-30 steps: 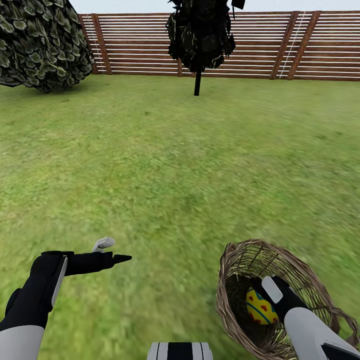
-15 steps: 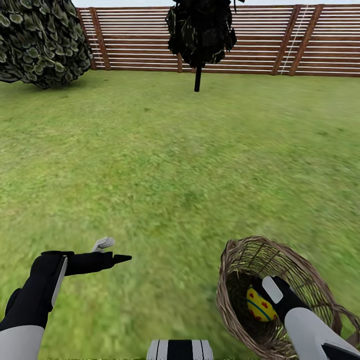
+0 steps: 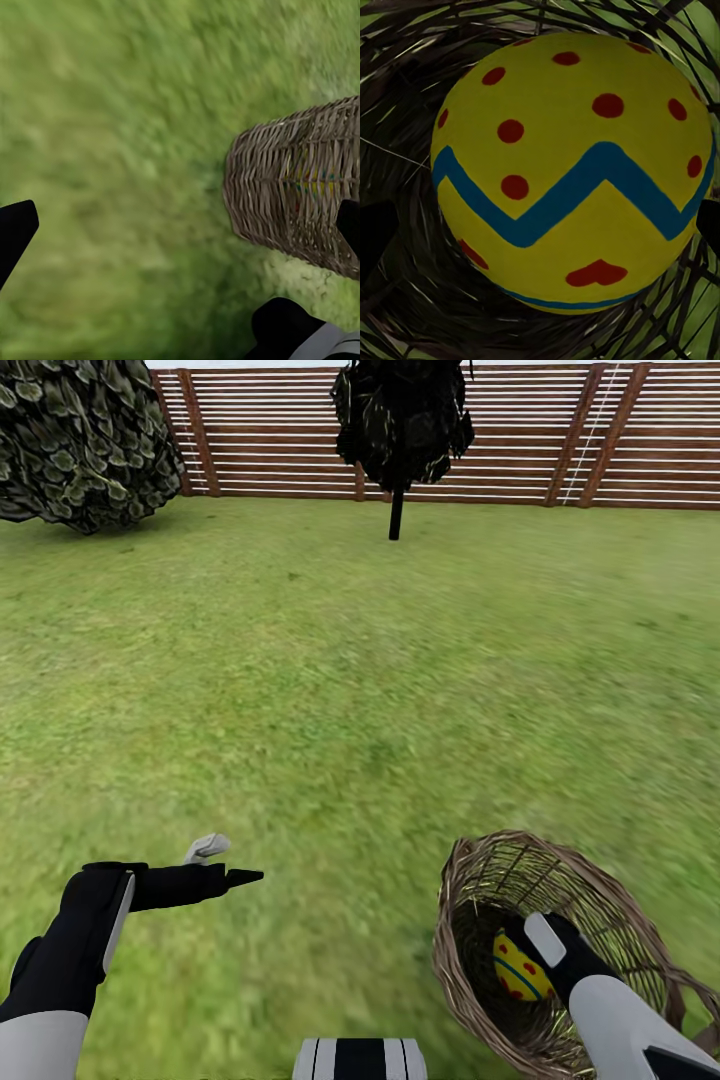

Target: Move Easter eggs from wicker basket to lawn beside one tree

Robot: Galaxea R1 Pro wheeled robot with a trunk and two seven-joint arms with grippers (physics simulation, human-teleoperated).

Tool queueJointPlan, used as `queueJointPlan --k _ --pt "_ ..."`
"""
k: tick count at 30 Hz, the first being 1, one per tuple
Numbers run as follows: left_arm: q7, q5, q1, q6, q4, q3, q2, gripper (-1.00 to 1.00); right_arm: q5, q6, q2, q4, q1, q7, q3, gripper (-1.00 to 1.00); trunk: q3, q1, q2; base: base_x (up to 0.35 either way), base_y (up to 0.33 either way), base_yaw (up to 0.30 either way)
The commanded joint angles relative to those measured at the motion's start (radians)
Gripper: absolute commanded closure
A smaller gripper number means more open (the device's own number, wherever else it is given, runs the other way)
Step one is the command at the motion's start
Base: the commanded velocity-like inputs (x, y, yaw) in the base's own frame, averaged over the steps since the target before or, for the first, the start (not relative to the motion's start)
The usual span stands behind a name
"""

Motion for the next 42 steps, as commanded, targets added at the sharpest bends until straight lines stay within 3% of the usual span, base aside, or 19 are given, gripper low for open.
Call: queueJointPlan --k 1,9,19,25,34,39,42 --pt "-0.01 -0.01 -0.001 0.006 -0.001 0.001 0.0 -1.0 -0.008 -0.001 0.0 -0.002 0.0 -0.006 -0.001 -1.0 -0.005 0.0 -0.001 0.0 0.0 0.0" --pt "-0.01 -0.01 -0.001 0.006 -0.001 0.001 0.0 -1.0 -0.009 -0.01 0.0 -0.001 0.0 -0.006 -0.001 -1.0 -0.036 0.004 -0.002 0.0 0.0 0.0" --pt "-0.01 -0.01 -0.001 0.006 -0.001 0.001 0.0 -1.0 -0.008 -0.01 0.0 -0.001 0.0 -0.006 -0.001 -1.0 -0.036 0.004 -0.002 0.0 0.0 0.0" --pt "-0.01 -0.01 -0.001 0.006 -0.001 0.001 0.0 -1.0 -0.008 -0.01 0.0 -0.001 0.0 -0.006 -0.001 -1.0 -0.059 0.007 -0.004 0.0 0.0 0.0" --pt "-0.01 -0.01 -0.001 0.006 -0.001 0.001 0.0 -1.0 -0.008 -0.01 0.002 -0.001 0.0 -0.006 -0.001 -1.0 -0.059 0.007 -0.004 0.0 0.0 0.0" --pt "-0.01 -0.01 -0.001 0.006 -0.001 0.001 0.0 -1.0 -0.008 -0.01 0.002 -0.001 0.0 -0.006 -0.001 -1.0 -0.078 0.009 -0.005 0.0 0.0 0.0" --pt "-0.01 -0.01 -0.001 0.006 -0.001 0.001 0.0 -1.0 -0.008 -0.01 0.002 -0.001 0.0 -0.006 -0.001 -1.0 -0.078 0.009 -0.005 0.0 0.0 0.0"
